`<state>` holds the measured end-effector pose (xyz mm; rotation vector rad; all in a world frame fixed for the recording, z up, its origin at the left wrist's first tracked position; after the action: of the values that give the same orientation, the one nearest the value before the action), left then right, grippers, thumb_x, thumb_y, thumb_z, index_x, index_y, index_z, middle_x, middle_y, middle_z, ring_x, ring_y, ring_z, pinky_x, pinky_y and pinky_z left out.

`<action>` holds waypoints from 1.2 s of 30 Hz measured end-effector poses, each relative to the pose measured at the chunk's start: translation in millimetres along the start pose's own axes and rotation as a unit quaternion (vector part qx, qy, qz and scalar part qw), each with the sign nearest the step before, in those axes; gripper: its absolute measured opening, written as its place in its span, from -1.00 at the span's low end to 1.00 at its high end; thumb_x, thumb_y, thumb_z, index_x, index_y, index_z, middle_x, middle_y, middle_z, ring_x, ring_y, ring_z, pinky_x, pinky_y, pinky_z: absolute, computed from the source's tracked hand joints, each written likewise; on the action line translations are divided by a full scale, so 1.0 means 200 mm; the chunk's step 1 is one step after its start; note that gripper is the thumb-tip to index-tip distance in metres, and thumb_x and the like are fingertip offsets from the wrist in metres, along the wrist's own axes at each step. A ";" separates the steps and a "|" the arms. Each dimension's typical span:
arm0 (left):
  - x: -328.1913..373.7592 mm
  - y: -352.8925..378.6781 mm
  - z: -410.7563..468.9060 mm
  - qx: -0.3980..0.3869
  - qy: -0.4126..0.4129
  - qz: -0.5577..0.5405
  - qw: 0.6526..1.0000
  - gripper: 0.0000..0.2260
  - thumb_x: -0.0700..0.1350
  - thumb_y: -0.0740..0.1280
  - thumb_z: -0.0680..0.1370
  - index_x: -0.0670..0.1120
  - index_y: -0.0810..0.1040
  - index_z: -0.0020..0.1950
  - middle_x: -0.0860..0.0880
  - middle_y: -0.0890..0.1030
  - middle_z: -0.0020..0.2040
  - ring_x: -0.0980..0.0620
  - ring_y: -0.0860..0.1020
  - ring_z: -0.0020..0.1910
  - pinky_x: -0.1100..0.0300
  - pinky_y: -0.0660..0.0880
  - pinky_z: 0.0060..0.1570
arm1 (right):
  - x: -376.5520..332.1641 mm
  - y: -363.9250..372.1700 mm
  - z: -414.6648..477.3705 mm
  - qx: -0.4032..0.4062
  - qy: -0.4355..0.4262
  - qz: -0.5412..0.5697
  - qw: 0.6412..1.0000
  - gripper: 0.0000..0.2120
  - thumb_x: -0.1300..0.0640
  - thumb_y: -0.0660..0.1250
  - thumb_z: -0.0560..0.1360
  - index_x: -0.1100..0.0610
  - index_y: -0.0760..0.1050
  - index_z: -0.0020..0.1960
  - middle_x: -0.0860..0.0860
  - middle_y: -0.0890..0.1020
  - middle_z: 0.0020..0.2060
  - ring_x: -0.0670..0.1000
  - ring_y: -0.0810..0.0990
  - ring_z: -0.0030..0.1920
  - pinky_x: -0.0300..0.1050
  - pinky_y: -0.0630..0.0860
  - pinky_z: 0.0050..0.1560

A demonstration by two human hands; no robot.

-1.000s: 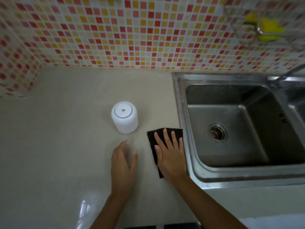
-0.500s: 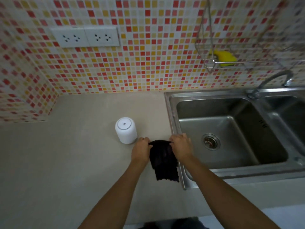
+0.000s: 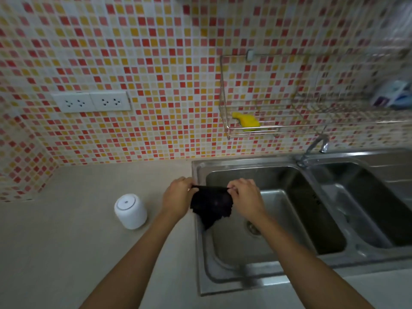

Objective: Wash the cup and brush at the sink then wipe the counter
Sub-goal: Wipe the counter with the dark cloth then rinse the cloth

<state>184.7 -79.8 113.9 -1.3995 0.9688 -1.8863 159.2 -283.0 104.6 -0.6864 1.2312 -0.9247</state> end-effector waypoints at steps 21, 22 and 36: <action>1.30 -0.18 1.07 0.130 0.075 -0.120 0.981 -0.88 -0.06 0.39 0.53 -0.08 0.59 0.01 0.11 0.52 -0.20 0.17 0.48 -0.28 0.21 0.39 -0.21 | 0.62 -1.39 0.99 0.094 -0.029 0.140 0.985 -0.92 0.18 0.32 0.53 0.08 0.58 0.00 -0.05 0.59 -0.13 -0.07 0.54 -0.11 -0.40 0.34 -0.21; 1.31 -0.16 1.12 0.123 0.071 -0.132 0.981 -0.89 -0.07 0.39 0.52 -0.08 0.59 -0.01 0.11 0.52 -0.21 0.14 0.48 -0.28 0.20 0.38 -0.21 | 0.65 -1.38 1.03 0.082 -0.016 0.146 0.986 -0.92 0.16 0.32 0.53 0.07 0.58 0.00 -0.06 0.59 -0.14 -0.07 0.54 -0.10 -0.35 0.36 -0.20; 1.10 0.20 1.43 0.003 -0.018 -0.081 0.997 -0.86 -0.14 0.41 0.51 -0.15 0.59 0.04 -0.11 0.61 0.02 -0.10 0.56 0.05 0.08 0.47 0.04 | 0.86 -1.03 1.36 -0.081 0.020 0.084 0.993 -0.91 0.18 0.31 0.55 0.09 0.58 0.01 0.05 0.59 0.19 0.07 0.52 0.22 -0.10 0.42 0.18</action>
<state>401.0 -338.0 249.7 -1.5446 0.8546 -1.9722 392.2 -544.2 257.4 -0.6832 1.3877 -0.7072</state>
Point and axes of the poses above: each hand's wrist, its own z-axis towards the middle knuckle, its own y-axis out of the palm, x = y × z, the point moved 5 cm from there along z, towards the middle knuckle
